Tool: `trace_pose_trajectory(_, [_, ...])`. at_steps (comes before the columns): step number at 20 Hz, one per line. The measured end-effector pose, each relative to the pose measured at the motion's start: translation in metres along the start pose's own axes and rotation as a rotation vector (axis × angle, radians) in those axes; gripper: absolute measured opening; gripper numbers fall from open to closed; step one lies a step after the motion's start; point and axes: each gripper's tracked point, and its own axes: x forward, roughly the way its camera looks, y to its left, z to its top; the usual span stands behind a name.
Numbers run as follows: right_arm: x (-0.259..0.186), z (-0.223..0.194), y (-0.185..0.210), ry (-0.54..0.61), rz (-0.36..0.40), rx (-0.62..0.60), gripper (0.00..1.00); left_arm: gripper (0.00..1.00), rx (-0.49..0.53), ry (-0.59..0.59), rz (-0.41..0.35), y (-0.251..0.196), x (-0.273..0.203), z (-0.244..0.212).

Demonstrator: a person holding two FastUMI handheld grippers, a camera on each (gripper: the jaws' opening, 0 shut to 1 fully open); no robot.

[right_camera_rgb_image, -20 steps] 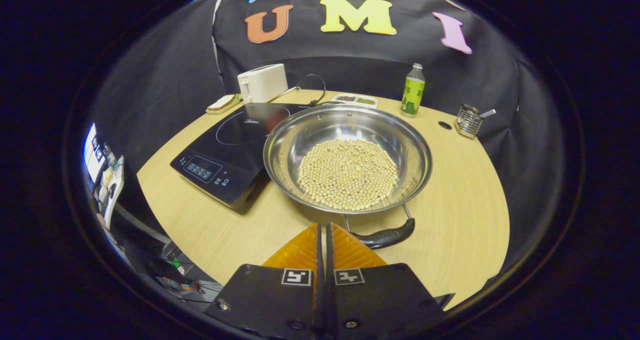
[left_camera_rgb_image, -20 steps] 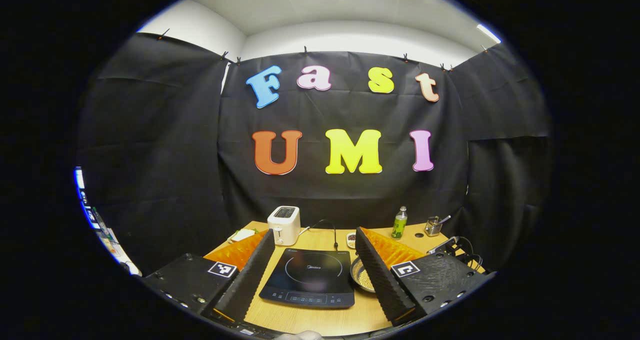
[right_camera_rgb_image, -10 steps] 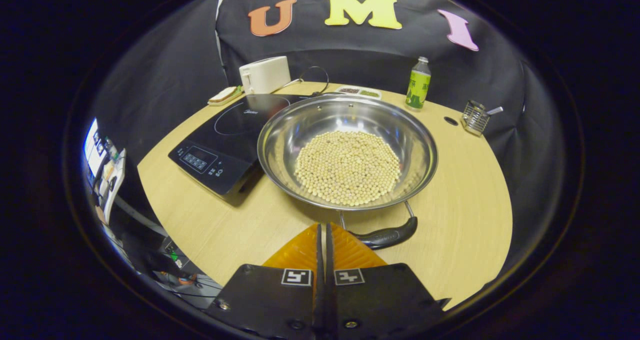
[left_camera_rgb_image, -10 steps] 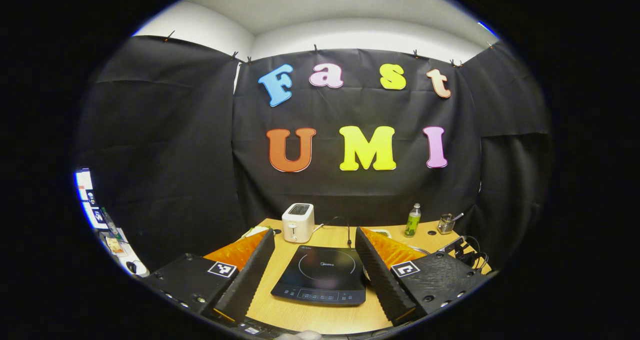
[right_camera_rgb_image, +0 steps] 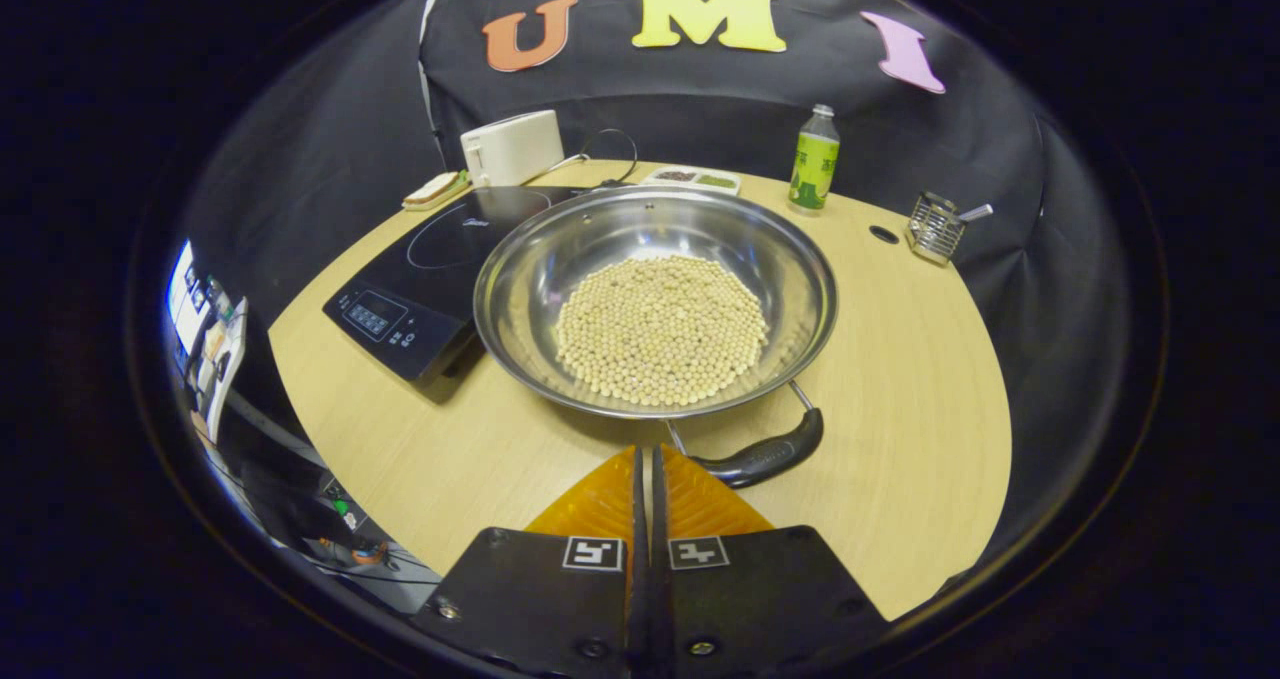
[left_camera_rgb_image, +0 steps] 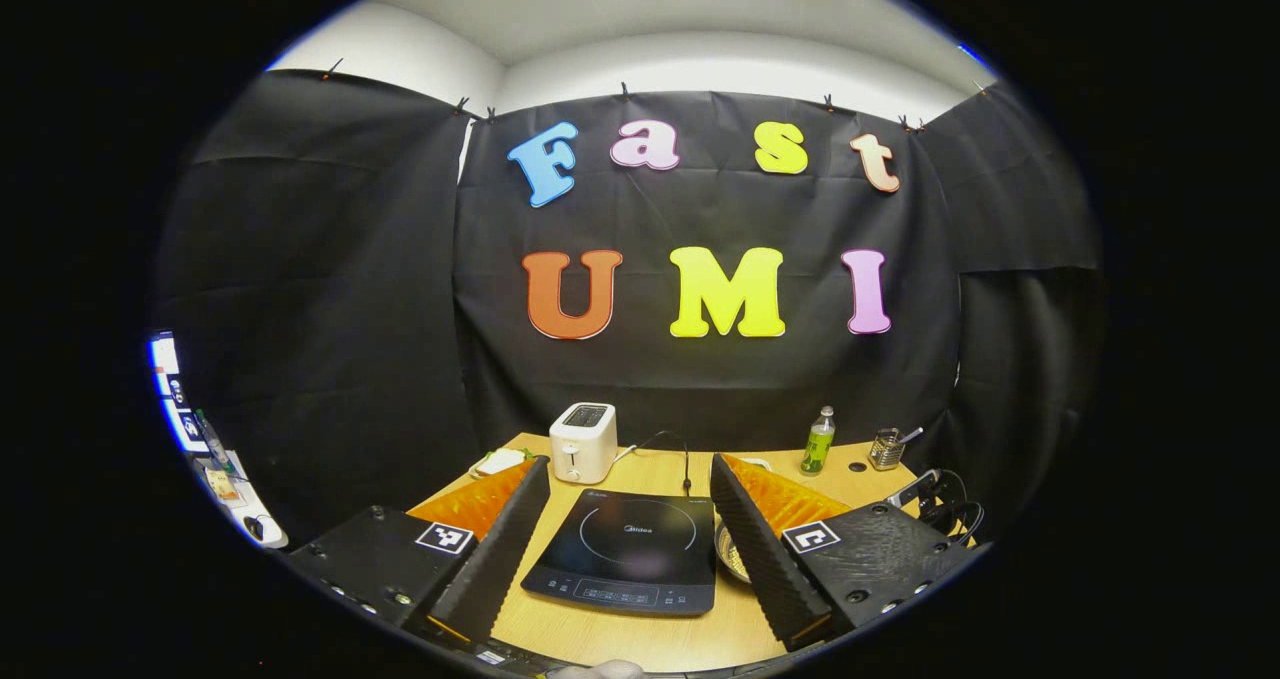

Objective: First push the handle of the pot to place it horizontally, then grasp the pot with both hands and set it on the induction cooktop.

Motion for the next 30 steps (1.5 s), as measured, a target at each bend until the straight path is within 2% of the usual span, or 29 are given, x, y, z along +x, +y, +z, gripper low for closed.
trace_pose_trajectory(7, [0.003, 0.006, -0.037, 0.009, -0.021, -0.019, 0.0, 0.96, -0.014, 0.022, -0.018, -0.024, 0.016, -0.008])
trace_pose_trajectory(8, [0.004, 0.008, -0.043, 0.011, -0.025, -0.025, 0.07, 0.96, -0.015, 0.024, -0.016, -0.026, 0.018, -0.009])
trace_pose_trajectory(9, [0.004, 0.01, -0.05, 0.012, -0.03, -0.029, 0.0, 0.96, -0.018, 0.024, -0.017, -0.029, 0.021, -0.01])
trace_pose_trajectory(10, [0.004, 0.012, -0.057, 0.014, -0.036, -0.034, 0.04, 0.96, -0.021, 0.027, -0.018, -0.032, 0.024, -0.011])
trace_pose_trajectory(11, [0.005, 0.014, -0.063, 0.015, -0.041, -0.035, 0.0, 0.96, -0.026, 0.03, -0.016, -0.034, 0.027, -0.012])
trace_pose_trajectory(12, [0.005, 0.017, -0.069, 0.011, -0.045, -0.035, 0.04, 0.96, -0.03, 0.03, -0.014, -0.036, 0.028, -0.011])
trace_pose_trajectory(15, [0.006, 0.025, -0.087, 0.01, -0.06, -0.045, 0.04, 0.96, -0.035, 0.037, -0.012, -0.045, 0.036, -0.014])
trace_pose_trajectory(19, [0.01, 0.033, -0.106, 0.013, -0.073, -0.059, 0.0, 0.96, -0.034, 0.044, 0.002, -0.051, 0.044, -0.017])
trace_pose_trajectory(23, [0.013, 0.038, -0.121, 0.013, -0.077, -0.08, 0.07, 0.96, -0.038, 0.045, 0.015, -0.06, 0.05, -0.016])
trace_pose_trajectory(24, [0.015, 0.039, -0.125, 0.012, -0.075, -0.079, 0.01, 0.96, -0.037, 0.045, 0.019, -0.062, 0.052, -0.017])
trace_pose_trajectory(25, [0.016, 0.04, -0.128, 0.012, -0.073, -0.079, 0.04, 0.96, -0.034, 0.047, 0.024, -0.064, 0.053, -0.017])
trace_pose_trajectory(26, [0.018, 0.042, -0.131, 0.011, -0.074, -0.082, 0.01, 0.96, -0.032, 0.049, 0.03, -0.065, 0.053, -0.018])
trace_pose_trajectory(29, [0.021, 0.046, -0.14, 0.012, -0.068, -0.088, 0.07, 0.96, -0.036, 0.055, 0.045, -0.07, 0.057, -0.021])
trace_pose_trajectory(30, [0.023, 0.047, -0.144, 0.014, -0.067, -0.085, 0.01, 0.96, -0.037, 0.058, 0.049, -0.072, 0.058, -0.022])
